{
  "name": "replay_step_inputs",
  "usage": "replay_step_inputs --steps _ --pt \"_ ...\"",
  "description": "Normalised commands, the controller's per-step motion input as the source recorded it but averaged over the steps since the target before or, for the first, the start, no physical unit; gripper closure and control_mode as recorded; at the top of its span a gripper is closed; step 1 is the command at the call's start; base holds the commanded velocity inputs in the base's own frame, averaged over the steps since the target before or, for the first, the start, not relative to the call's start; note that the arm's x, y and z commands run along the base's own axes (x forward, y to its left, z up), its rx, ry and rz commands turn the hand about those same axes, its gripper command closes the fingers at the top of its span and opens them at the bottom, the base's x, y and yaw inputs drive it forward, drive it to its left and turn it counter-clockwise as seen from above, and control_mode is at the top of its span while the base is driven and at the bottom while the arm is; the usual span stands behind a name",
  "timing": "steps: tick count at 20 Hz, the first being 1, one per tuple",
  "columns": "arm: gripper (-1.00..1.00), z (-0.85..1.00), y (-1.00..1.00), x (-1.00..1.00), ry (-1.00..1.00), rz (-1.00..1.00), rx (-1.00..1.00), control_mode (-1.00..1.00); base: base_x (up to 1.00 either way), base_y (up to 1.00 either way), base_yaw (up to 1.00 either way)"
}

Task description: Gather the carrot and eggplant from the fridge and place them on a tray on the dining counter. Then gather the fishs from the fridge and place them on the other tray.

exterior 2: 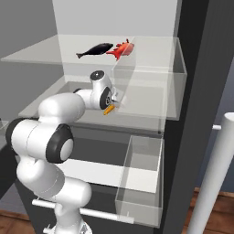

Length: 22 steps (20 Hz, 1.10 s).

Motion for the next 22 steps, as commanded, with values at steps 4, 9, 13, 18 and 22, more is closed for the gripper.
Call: replay_step_inputs --steps 4,9,13,18,22 --pt "1.0 0.0 0.0 -0.42 -0.05 0.0 0.03 -1.0 0.0 0.0 0.0" --pt "1.0 0.16 -0.05 -0.86 -0.07 -0.02 0.03 -1.0 0.0 0.0 0.0" --pt "1.0 0.39 -0.05 -0.93 -0.06 -0.05 0.04 -1.0 0.0 0.0 0.0" --pt "1.0 0.58 -0.04 -0.88 -0.03 -0.08 0.01 -1.0 0.0 0.0 0.0" --pt "1.0 0.66 -0.01 -0.91 -0.03 -0.06 0.0 -1.0 0.0 0.0 0.0"
